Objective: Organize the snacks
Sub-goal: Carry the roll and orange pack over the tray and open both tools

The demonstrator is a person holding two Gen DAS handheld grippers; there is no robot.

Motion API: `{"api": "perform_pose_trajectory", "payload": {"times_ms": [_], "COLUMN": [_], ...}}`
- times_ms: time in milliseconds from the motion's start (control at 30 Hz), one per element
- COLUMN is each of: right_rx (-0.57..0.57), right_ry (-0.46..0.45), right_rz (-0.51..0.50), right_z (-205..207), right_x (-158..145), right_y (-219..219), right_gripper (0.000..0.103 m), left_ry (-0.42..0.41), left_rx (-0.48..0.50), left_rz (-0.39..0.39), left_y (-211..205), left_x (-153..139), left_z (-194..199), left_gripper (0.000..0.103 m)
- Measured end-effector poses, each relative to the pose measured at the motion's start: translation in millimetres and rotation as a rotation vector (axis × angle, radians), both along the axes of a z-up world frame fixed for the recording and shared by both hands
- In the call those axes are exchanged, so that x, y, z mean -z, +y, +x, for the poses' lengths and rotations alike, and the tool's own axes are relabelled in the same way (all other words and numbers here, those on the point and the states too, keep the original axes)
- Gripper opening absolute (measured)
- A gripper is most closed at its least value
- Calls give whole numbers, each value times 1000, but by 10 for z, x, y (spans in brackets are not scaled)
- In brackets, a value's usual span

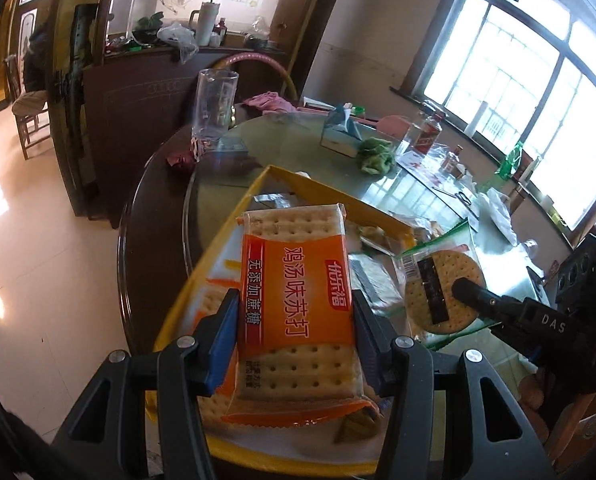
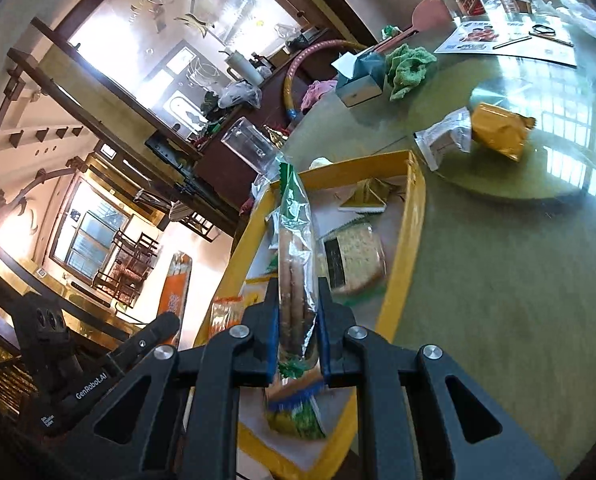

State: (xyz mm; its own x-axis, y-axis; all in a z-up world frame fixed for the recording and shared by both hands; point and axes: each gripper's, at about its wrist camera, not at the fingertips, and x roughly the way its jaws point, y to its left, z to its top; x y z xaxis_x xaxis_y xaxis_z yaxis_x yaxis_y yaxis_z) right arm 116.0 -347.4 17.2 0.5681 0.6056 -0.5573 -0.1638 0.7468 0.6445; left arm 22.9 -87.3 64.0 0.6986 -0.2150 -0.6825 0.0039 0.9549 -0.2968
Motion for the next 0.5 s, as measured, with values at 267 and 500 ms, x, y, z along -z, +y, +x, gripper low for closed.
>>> {"api": "perform_pose_trajectory", "payload": {"times_ms": [267,500], "right_rx": [-19,-50], "right_ry": [59,109], "right_rz": [36,-5], "right_z": [507,847], "right_x": [109,237], "right_y": [118,350], "right_gripper": [17,17], "left_ry": [23,88], "left_rx": [18,40], "left_rz": [26,42], "left_y": [47,-14], "left_x": [93,281], "left_z": [357,629], "left_gripper": [53,53]}}
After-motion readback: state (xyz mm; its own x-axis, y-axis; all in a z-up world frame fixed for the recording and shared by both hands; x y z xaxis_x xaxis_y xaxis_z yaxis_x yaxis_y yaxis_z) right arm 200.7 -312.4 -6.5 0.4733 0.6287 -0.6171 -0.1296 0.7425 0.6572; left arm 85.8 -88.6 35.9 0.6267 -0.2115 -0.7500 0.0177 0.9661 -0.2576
